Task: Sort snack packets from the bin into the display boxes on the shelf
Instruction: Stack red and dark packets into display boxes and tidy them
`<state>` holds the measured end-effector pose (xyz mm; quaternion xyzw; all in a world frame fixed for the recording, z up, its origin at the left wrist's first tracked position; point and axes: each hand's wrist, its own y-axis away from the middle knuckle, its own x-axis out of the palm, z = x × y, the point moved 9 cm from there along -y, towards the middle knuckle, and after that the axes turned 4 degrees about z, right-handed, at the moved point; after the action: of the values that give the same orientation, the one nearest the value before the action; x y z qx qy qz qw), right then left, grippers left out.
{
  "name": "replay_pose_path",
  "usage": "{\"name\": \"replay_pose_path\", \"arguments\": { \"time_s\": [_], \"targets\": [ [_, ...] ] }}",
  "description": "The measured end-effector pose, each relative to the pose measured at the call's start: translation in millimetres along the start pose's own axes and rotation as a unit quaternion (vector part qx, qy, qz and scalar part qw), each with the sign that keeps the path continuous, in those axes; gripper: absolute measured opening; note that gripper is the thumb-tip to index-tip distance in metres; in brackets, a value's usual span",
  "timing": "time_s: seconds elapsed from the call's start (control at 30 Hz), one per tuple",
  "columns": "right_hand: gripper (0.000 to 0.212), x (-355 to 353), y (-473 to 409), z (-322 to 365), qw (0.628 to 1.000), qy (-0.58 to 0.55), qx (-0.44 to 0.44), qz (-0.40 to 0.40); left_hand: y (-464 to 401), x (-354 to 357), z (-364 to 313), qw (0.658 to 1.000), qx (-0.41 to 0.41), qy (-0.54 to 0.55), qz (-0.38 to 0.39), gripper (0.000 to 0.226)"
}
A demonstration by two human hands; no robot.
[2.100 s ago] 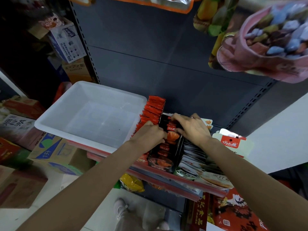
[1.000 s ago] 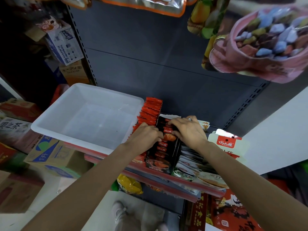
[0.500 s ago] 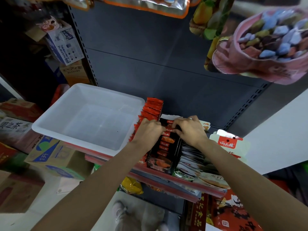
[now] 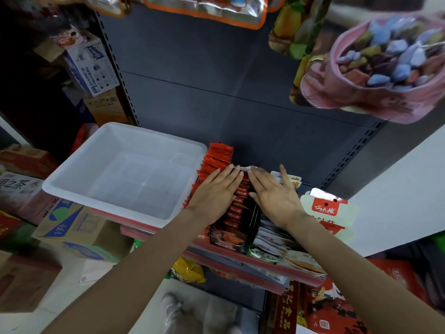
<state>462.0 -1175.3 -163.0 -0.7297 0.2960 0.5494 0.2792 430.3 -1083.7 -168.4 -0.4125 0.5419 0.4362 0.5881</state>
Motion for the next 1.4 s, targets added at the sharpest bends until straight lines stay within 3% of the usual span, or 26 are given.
{"name": "replay_pose_path", "arguments": {
  "time_s": [0.13,0.27,0.37,0.47,0.53,0.6,0.7,1.07,1.23,1.33,1.4],
  "targets": [
    [0.055,3,-1,3,0.999,0.026,-0.004,0.037,-2,7,1,0.999,-0.002,-0.013,0.029,0.057],
    [0.067,3,2,7,0.996,-0.016,-0.032,0.087,-1,10,3,0.998,-0.006,0.001,0.064,0.061],
    [0.069,-1,6,12,0.995,-0.021,-0.054,0.083,5,-6,5,0.997,-0.005,0.081,0.011,0.063],
    [0.070,-5,7,16,0.996,-0.003,-0.065,0.067,17,-25,1,0.991,0.038,0.113,-0.067,0.036],
    [0.064,-16,8,18,0.997,-0.049,-0.061,0.020,23,-19,-4,0.990,0.079,0.109,-0.037,0.029],
    [0.044,-25,13,24,0.989,-0.126,-0.071,-0.028,28,-7,-4,0.989,0.089,0.121,0.012,0.039],
    [0.023,-20,18,28,0.980,-0.191,-0.045,0.019,31,-2,-3,0.988,0.088,0.120,0.044,0.043],
    [0.023,1,8,31,0.977,-0.190,-0.013,0.097,35,-6,-1,0.982,0.053,0.168,0.062,0.035],
    [0.030,7,4,33,0.981,-0.132,-0.011,0.142,45,-4,1,0.971,0.046,0.215,0.089,0.058],
    [0.027,11,1,33,0.975,-0.138,-0.015,0.176,49,0,-4,0.978,0.059,0.167,0.114,0.071],
    [0.028,12,-1,33,0.965,-0.176,-0.017,0.195,50,0,-5,0.981,0.065,0.152,0.106,0.067]
  ]
}}
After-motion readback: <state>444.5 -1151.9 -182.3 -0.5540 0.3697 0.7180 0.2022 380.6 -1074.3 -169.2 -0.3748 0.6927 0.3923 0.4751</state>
